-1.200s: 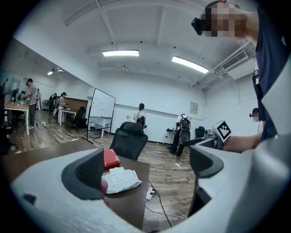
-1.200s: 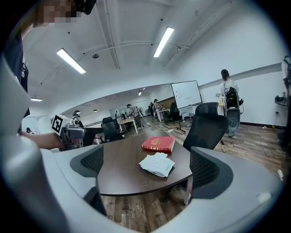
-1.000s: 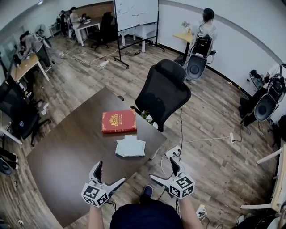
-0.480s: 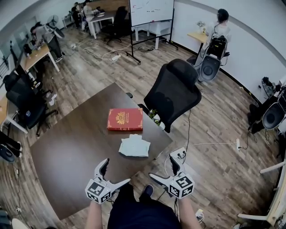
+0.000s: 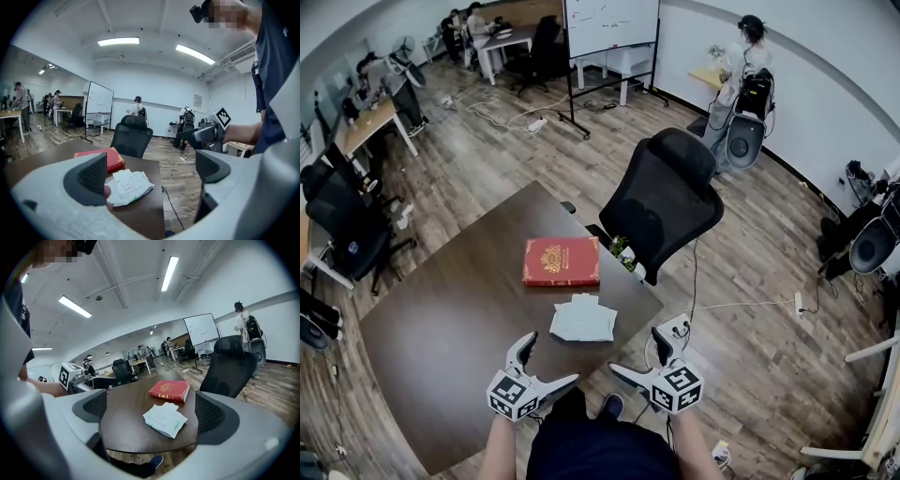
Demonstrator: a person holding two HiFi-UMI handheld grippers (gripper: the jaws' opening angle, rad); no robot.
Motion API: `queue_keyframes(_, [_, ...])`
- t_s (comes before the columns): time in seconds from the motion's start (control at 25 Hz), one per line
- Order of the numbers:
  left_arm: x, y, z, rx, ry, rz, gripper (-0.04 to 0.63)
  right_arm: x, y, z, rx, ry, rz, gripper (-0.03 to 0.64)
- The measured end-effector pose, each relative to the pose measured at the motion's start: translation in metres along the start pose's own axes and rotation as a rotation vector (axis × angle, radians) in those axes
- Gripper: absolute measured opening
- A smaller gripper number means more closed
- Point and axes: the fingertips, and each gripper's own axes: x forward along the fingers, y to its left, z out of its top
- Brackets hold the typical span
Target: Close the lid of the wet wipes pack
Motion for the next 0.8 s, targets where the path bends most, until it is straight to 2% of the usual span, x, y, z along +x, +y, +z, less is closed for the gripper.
queue_keyframes(0.32, [0.040, 0.040, -0.045, -0.022, 0.122, -0.057, 0.575, 0.037, -0.009, 0.002, 0.011, 0.033, 0.001, 0.598])
queue_keyframes(0.52, [0.061, 0.058, -0.061, -0.054, 0.160, -0.086, 0.572, 0.058, -0.014, -0.003, 0.027, 0.068, 0.001, 0.597])
queue_keyframes(0.64, [0.075, 0.068, -0.083, -0.003, 0.239, -0.103, 0.566, 0.071, -0.016, -0.008, 0.034, 0.094, 0.005, 0.597])
queue_keyframes(0.8, [0.093, 0.073, -0.117, 0.122, 0.379, -0.143, 0.565, 0.086, -0.013, -0.010, 0.040, 0.115, 0.014, 0.595])
